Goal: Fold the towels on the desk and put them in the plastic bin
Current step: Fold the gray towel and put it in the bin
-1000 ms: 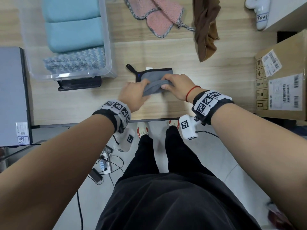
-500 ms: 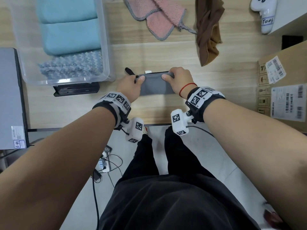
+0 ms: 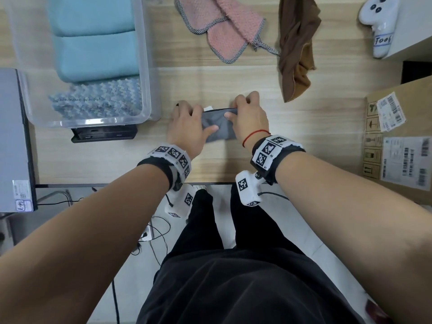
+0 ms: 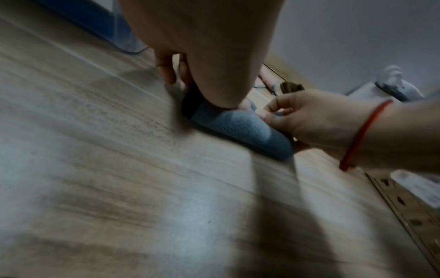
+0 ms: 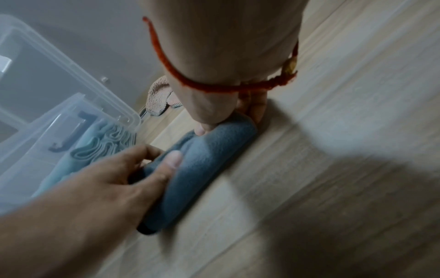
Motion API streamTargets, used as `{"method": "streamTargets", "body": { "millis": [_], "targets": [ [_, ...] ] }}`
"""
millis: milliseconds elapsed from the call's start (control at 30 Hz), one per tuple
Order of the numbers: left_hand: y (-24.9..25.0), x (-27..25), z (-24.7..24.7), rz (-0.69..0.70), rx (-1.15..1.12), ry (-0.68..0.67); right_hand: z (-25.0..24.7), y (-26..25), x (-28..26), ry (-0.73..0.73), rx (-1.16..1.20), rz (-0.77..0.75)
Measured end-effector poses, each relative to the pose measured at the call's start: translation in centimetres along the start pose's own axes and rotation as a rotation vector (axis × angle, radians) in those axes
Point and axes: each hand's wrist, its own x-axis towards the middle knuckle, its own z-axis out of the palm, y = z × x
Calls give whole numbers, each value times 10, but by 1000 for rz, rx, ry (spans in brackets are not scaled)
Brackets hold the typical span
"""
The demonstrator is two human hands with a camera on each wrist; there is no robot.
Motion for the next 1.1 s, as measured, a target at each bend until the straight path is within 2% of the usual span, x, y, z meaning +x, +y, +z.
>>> {"method": "streamTargets", "body": {
  "millis": [167, 300, 367, 467, 533, 700, 833, 933, 1033, 1100],
  "targets": [
    [14, 8, -9, 56, 205, -137, -2, 5, 1, -23, -50, -55],
    [24, 2, -23, 124, 203, -175, -13, 18, -6, -79, 31, -131],
    [29, -1, -28, 148, 143, -190, -23, 19, -9, -184, 12, -197],
    [39, -3, -46, 228, 126, -176, -53, 9, -9, -420, -43, -278],
    [44, -9, -65, 243, 117, -146, -76, -1, -10, -492, -63, -339],
    [46, -29, -131, 280, 97, -27, -127, -41, -19, -447, -86, -441],
    [22, -42, -193, 191, -5, -23, -156, -96, -25, -368, -29, -621],
    [-15, -49, -222, 156, -63, -28, -159, -135, -26, -328, -93, -687],
    [-60, -51, -245, 114, -82, 9, -147, -180, -23, -310, -146, -676],
    [-89, -50, -257, 105, -78, -12, -134, -210, -20, -343, -128, -668]
  ]
}}
